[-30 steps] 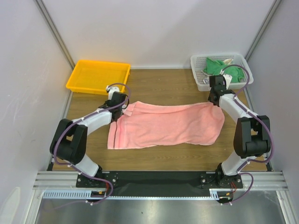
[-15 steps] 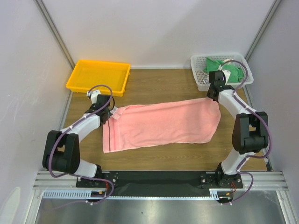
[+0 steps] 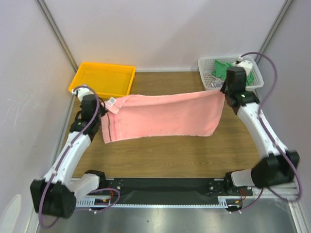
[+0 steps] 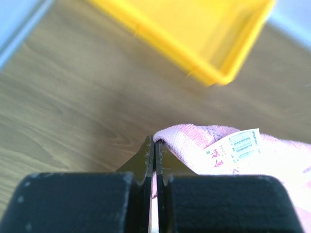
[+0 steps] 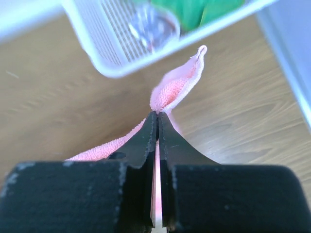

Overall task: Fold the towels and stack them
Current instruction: Flatten out the crumpled towel

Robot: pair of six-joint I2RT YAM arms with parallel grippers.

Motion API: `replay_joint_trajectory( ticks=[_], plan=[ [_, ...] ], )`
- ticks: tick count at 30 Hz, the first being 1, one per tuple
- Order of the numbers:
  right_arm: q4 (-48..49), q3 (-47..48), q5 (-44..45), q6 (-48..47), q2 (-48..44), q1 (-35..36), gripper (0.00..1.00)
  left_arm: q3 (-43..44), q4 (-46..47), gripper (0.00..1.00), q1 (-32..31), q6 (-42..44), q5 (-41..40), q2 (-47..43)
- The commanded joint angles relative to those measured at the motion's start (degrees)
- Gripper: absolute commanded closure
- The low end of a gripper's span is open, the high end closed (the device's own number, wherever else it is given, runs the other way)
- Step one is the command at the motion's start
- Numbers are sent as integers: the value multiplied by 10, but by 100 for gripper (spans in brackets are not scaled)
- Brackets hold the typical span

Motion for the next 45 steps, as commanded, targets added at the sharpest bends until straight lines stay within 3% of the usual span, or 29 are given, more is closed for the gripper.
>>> replay_joint_trajectory(
  ticks=[1, 8, 15, 20, 23, 27, 34, 39, 45],
  plan=[
    [-27, 21, 50, -18, -136, 4, 100, 48, -36, 100, 6, 31, 13, -93],
    [-130, 60, 68, -26, -287, 28, 100, 64, -102, 100, 1, 37, 62, -236],
    [-286, 133, 126, -5, -350, 52, 100, 121, -229, 100, 0, 45, 40, -365],
    [-412, 183, 160, 28, -345, 51, 100, 140, -293, 100, 0, 36, 15, -360],
    [-450, 153, 189, 46, -317, 51, 100, 108, -295, 100, 0, 16, 22, -318],
    [-383, 6, 205, 42, -278, 41, 100, 15, -217, 100, 0, -33, 12, -267],
    [-188, -78, 126, 32, -102, 6, 100, -24, -140, 100, 0, -88, -32, -128],
    [-103, -74, 122, 29, 59, -5, 100, -47, -89, 100, -1, -128, -90, -7],
    [-46, -65, 102, 12, 142, -17, 100, -25, -45, 100, -1, -87, -80, 117]
  ],
)
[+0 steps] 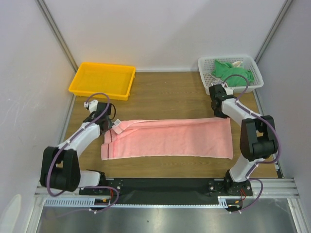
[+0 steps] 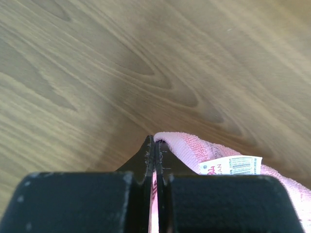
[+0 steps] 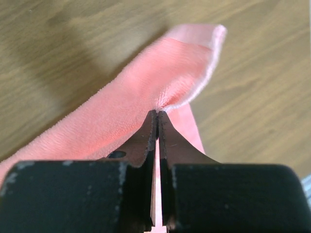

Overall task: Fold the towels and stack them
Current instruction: Flatten out the crumpled towel

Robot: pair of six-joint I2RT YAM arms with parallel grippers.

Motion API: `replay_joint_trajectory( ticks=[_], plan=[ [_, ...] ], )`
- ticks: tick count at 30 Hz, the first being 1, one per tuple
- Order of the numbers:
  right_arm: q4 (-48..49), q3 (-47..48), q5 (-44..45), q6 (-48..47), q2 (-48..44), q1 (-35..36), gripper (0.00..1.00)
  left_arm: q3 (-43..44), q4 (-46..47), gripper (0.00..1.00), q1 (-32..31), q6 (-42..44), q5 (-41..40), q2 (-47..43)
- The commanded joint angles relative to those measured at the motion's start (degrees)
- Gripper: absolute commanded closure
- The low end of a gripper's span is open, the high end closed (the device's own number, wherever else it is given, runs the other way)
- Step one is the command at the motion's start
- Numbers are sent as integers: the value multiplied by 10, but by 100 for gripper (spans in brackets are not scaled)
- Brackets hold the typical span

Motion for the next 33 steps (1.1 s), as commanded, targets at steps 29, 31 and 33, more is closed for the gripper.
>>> replay_joint_trajectory(
  ticks=[29, 31, 33],
  plan=[
    [127, -126, -213, 45, -166, -25, 2, 42, 22, 7, -80, 61, 34, -77],
    [143, -185, -234, 65, -194, -26, 5, -9, 33, 9, -91, 34, 49, -95],
    [174, -228, -247, 81, -206, -25, 9, -52, 67, 10, -97, 20, 78, -108]
  ],
)
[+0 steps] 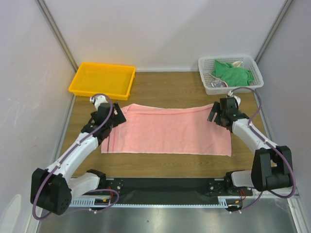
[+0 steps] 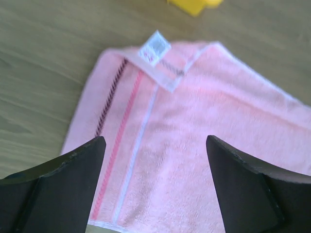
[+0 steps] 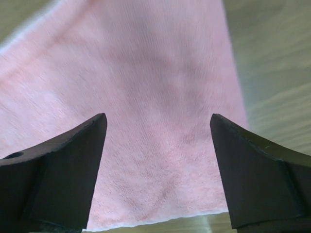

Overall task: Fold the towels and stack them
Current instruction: Flatten out the crumpled towel

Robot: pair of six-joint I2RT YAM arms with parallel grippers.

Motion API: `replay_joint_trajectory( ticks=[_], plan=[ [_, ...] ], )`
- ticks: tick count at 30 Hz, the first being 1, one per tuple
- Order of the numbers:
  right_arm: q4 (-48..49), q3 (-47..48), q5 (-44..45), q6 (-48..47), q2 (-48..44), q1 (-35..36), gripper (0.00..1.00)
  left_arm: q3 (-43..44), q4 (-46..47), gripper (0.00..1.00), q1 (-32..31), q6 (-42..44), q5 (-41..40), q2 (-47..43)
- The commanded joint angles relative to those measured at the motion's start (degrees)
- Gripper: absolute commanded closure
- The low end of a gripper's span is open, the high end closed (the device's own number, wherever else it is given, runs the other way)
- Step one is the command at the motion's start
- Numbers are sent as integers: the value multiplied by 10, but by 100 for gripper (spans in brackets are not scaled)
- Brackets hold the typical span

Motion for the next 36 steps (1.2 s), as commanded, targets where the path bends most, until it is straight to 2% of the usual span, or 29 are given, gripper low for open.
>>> replay_joint_trajectory(
  ticks=[1, 2, 5, 6, 8, 9, 12, 17, 23, 27, 36],
  plan=[
    [55, -66, -51, 51, -7, -2, 12, -70, 27, 11, -7, -42, 63, 1],
    [77, -78, -54, 57, -10, -2, 13, -91, 47, 12, -7, -43, 69, -1],
    [111, -104, -49, 73, -9, -2, 28, -123, 98, 16, -8, -48, 83, 3],
    [117, -107, -46, 76, -8, -2, 38, -130, 114, 21, -8, -47, 90, 10],
    [127, -109, -44, 80, -3, -2, 45, -138, 146, 29, -8, -49, 95, 21],
    [129, -107, -43, 81, 1, -1, 52, -140, 153, 38, -8, -47, 100, 28],
    [127, -99, -37, 80, 12, -1, 64, -126, 161, 49, -8, -45, 96, 58],
    [140, -83, -31, 79, 32, -1, 68, -100, 182, 60, -8, -37, 96, 113],
    [160, -49, -36, 70, 112, -1, 68, -34, 187, 60, -8, -27, 104, 207],
    [172, -44, -34, 67, 152, -1, 68, -28, 185, 61, -8, -33, 111, 245],
    [99, -66, -28, 84, 136, -1, 67, -71, 111, 60, -22, -57, 107, 205]
  ],
)
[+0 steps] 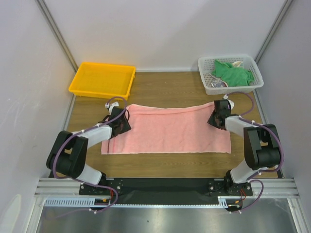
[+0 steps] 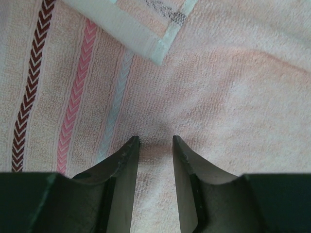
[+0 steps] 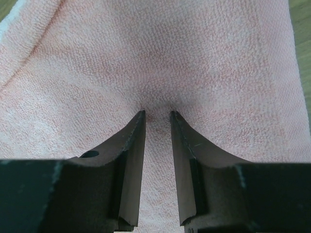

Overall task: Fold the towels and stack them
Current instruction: Flatten out the crumpled towel

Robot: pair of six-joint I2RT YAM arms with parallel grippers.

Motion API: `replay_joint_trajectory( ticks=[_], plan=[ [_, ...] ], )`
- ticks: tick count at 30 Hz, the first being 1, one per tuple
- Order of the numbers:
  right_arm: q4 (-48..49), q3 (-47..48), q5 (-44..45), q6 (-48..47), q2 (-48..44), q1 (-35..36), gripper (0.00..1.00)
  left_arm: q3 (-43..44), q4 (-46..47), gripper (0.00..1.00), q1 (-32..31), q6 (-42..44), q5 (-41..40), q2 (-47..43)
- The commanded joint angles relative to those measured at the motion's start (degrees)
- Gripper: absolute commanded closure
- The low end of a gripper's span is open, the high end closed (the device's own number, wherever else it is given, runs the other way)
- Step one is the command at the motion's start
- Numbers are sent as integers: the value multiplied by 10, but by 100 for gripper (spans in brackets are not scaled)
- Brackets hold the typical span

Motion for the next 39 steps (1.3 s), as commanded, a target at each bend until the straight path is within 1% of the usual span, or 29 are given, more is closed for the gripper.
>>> replay_joint_trajectory(
  ticks=[1, 6, 9, 15, 19, 20, 22, 23, 24, 26, 27, 29, 30, 32, 33, 34, 36, 39],
  plan=[
    [-73, -27, 11, 17, -16, 1, 67, -27, -58, 60, -13, -19, 0, -39],
    [-122, -85, 11, 50, -67, 1, 67, -64, -88, 60, -19, -33, -4, -88],
    [-162, -89, 14, 67, -94, 1, 67, -76, -104, 60, -21, -34, -8, -111],
    [-199, -135, -23, 104, -145, 8, 68, -75, -139, 59, -22, -30, -4, -135],
    [-250, -156, -17, 123, -204, 22, 67, -68, -173, 58, -22, -15, 2, -179],
    [-260, -145, -10, 120, -236, 23, 66, -46, -181, 57, -22, -9, -1, -188],
    [-278, -123, 5, 105, -263, 22, 64, -14, -199, 51, -22, 9, -17, -208],
    [-284, -93, 12, 99, -271, 19, 61, 20, -204, 49, -22, 14, -27, -211],
    [-286, -74, 24, 93, -281, 19, 59, 35, -204, 43, -22, 23, -34, -212],
    [-277, -44, 34, 73, -280, 14, 54, 65, -198, 37, -21, 27, -58, -203],
    [-269, -20, 40, 66, -269, 12, 52, 69, -184, 31, -20, 22, -64, -197],
    [-243, -1, 45, 55, -255, 3, 46, 73, -174, 25, -16, 6, -70, -175],
    [-235, 14, 40, 54, -246, 0, 46, 72, -168, 20, -14, -22, -70, -167],
    [-211, 28, 24, 52, -224, -6, 44, 58, -162, 18, -12, -62, -76, -161],
    [-204, 33, 19, 51, -218, -9, 45, 50, -155, 18, -11, -101, -77, -163],
    [-193, 42, 14, 49, -207, -9, 44, 41, -140, 17, -11, -120, -79, -168],
    [-185, 47, 5, 40, -196, -12, 44, 13, -121, 18, -8, -170, -82, -183],
    [-179, 52, 4, 32, -177, -17, 44, -19, -93, 20, 2, -210, -86, -195]
  ],
)
